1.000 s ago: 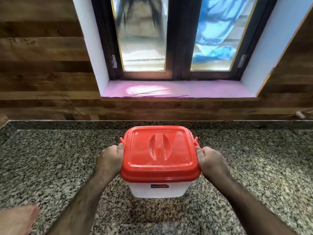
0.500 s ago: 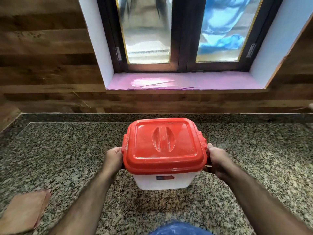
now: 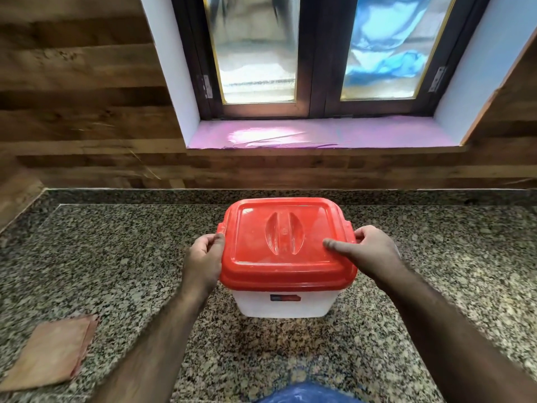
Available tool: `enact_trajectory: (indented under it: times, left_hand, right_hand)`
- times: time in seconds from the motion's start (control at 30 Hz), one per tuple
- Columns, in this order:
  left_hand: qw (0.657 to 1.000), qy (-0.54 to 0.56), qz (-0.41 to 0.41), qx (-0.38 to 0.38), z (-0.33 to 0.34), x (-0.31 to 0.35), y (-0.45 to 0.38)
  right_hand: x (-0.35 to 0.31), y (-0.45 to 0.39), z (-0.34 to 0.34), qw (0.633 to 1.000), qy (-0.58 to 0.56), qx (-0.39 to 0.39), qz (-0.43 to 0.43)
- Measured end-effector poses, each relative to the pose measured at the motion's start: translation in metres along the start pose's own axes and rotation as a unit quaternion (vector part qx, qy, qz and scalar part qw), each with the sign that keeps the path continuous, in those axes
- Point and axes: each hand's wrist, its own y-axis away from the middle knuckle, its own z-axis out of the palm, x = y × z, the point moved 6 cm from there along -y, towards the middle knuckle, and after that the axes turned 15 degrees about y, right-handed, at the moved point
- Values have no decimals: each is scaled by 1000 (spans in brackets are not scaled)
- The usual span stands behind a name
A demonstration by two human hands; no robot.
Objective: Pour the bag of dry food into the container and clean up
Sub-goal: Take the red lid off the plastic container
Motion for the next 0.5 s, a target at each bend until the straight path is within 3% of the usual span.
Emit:
enact_trajectory:
  times: [0.17,0.37,0.5]
  left_hand:
    - [999,42,-34,-9,0,-8,4]
    - [988,123,-93,-1,0,-10,2]
    - [981,147,-126,-1,-1,-9,3]
  right_hand:
    - [-6,-2,-1,999,-47,7,19]
    - [-26,8,-16,977,-211,27,-4]
    - [-56,25,-26,898,-433,-52,-60]
